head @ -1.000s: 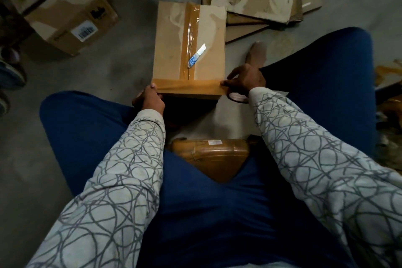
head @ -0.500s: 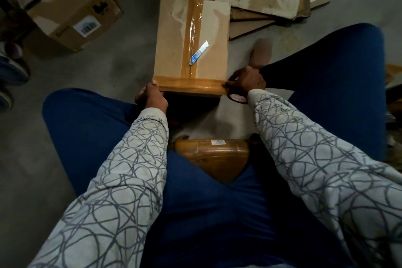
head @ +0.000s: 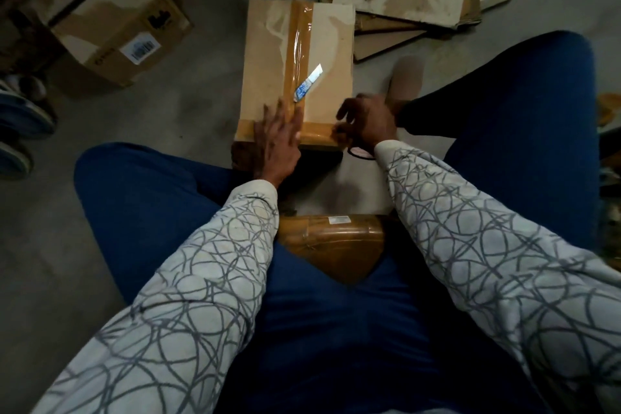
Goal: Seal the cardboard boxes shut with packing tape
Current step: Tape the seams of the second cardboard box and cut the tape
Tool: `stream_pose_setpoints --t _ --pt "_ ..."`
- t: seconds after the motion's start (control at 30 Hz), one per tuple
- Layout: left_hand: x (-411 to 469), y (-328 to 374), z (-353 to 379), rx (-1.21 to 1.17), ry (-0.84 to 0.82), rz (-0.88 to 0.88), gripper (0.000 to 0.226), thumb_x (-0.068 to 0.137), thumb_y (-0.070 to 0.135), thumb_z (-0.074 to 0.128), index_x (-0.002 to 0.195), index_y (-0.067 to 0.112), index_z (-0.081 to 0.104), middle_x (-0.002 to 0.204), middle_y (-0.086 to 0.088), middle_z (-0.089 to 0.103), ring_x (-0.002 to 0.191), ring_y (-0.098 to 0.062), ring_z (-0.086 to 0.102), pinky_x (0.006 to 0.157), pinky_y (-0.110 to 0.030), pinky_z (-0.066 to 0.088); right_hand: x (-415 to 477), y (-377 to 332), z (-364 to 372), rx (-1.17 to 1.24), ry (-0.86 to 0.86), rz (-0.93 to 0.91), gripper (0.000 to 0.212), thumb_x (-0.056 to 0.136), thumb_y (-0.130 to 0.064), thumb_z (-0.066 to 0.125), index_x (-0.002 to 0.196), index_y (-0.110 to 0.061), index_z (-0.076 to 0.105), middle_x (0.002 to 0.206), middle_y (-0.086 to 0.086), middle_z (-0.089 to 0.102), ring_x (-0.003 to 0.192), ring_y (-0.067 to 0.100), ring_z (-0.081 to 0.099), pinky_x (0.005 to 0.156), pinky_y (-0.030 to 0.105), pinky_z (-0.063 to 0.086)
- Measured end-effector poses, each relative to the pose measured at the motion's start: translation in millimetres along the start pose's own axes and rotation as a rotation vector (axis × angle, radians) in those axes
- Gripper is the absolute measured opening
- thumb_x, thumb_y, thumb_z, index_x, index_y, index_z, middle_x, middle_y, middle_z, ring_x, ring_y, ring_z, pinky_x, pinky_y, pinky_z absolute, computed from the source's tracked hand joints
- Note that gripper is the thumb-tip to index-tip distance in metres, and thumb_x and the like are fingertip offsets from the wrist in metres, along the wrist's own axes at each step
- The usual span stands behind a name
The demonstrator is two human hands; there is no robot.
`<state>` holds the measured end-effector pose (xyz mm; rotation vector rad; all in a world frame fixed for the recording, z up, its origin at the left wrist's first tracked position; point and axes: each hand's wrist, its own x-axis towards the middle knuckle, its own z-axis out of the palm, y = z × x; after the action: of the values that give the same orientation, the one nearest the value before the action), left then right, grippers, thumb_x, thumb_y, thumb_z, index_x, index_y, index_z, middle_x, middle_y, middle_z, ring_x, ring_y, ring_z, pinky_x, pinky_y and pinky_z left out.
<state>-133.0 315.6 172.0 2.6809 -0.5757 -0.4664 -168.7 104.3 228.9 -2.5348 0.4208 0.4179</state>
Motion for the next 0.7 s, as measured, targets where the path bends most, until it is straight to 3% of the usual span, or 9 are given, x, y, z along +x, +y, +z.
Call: stream_pose_setpoints --t 0.07,0.13,0.3,0.37,0.43,0.53,0.63,0.7 --pt "-2 3 8 0.157 -0.168 0.072 0.065 0.105 0.031 0.036 0.159 0.04 0.0 0.167 -0.003 -0.016 0.152 -0.035 -0.018 0.117 -0.059 -0.013 -1 -5 5 -0.008 -0.142 -0.083 0.021 0.085 -0.029 0.078 0.103 -0.02 0.074 0.105 0.006 0.065 0.095 0.024 0.063 0.077 0.029 0.048" --pt "-5 4 11 0.191 -0.21 0.078 0.067 0.107 0.037 0.033 0.157 0.041 -0.012 0.164 -0.001 -0.027 0.149 -0.033 -0.027 0.115 -0.062 -0.017 -3 -4 11 -0.034 -0.164 -0.075 0.018 0.085 -0.025 0.077 0.103 -0.021 0.074 0.104 0.005 0.065 0.093 0.021 0.061 0.072 0.027 0.043" --pt "0 3 4 0.158 -0.291 0.083 0.067 0.106 0.039 0.033 0.155 0.046 -0.013 0.162 0.001 -0.032 0.146 -0.034 -0.033 0.112 -0.064 -0.021 0 -2 17 0.007 -0.148 -0.029 0.014 0.08 -0.024 0.081 0.09 -0.023 0.072 0.099 0.005 0.07 0.091 0.024 0.066 0.075 0.033 0.054" --pt "3 1 1 0.122 -0.291 0.094 0.064 0.106 0.034 0.037 0.155 0.049 -0.002 0.164 0.002 -0.026 0.148 -0.034 -0.03 0.111 -0.061 -0.022 1 -3 17 -0.04 -0.137 -0.073 0.011 0.082 -0.025 0.078 0.091 -0.021 0.074 0.098 0.008 0.067 0.088 0.026 0.064 0.072 0.033 0.051" --pt "4 -1 -1 0.101 -0.192 0.106 0.066 0.102 0.02 0.048 0.155 0.047 0.021 0.168 -0.001 -0.009 0.152 -0.035 -0.017 0.116 -0.055 -0.018 -1 -4 17 -0.09 -0.105 -0.128 0.013 0.083 -0.027 0.075 0.095 -0.02 0.076 0.098 0.008 0.063 0.085 0.025 0.06 0.068 0.032 0.048" --pt "4 -4 -2 0.117 -0.055 0.129 0.063 0.091 0.002 0.057 0.147 0.029 0.048 0.165 -0.008 0.02 0.154 -0.036 0.005 0.124 -0.048 -0.006 -3 -5 18 -0.13 -0.092 -0.21 0.016 0.082 -0.028 0.076 0.097 -0.025 0.078 0.1 0.006 0.062 0.089 0.026 0.06 0.069 0.035 0.053" --pt "6 -13 -9 0.177 -0.136 0.177 0.053 0.098 0.005 0.052 0.149 0.018 0.046 0.162 -0.009 0.029 0.153 -0.036 0.013 0.125 -0.044 0.002 -2 -5 20 -0.122 -0.07 -0.219 0.014 0.084 -0.023 0.073 0.096 -0.023 0.079 0.099 0.006 0.063 0.084 0.026 0.06 0.065 0.029 0.043" --pt "10 -25 -15 0.178 -0.167 0.2 0.059 0.095 -0.003 0.049 0.15 0.019 0.044 0.161 -0.006 0.032 0.152 -0.034 0.019 0.124 -0.046 0.014 -2 -5 22 -0.125 -0.062 -0.234 0.012 0.085 -0.024 0.072 0.095 -0.024 0.078 0.098 0.006 0.063 0.083 0.026 0.061 0.063 0.029 0.041"
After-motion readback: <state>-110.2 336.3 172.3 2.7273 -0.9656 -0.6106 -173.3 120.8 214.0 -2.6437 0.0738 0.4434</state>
